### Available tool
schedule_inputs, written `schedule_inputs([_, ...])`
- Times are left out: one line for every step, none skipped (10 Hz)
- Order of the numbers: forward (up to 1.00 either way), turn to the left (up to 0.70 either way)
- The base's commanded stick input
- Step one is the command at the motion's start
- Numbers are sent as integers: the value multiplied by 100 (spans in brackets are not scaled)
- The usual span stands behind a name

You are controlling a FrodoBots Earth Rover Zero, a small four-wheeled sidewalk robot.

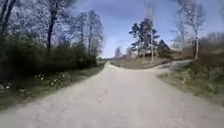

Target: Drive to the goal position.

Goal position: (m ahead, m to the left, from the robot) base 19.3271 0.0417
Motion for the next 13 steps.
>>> schedule_inputs([85, -34])
schedule_inputs([85, -34])
schedule_inputs([85, -20])
schedule_inputs([85, -3])
schedule_inputs([85, 0])
schedule_inputs([85, 0])
schedule_inputs([85, 0])
schedule_inputs([85, 0])
schedule_inputs([85, 0])
schedule_inputs([85, 0])
schedule_inputs([85, 0])
schedule_inputs([85, 0])
schedule_inputs([85, 0])
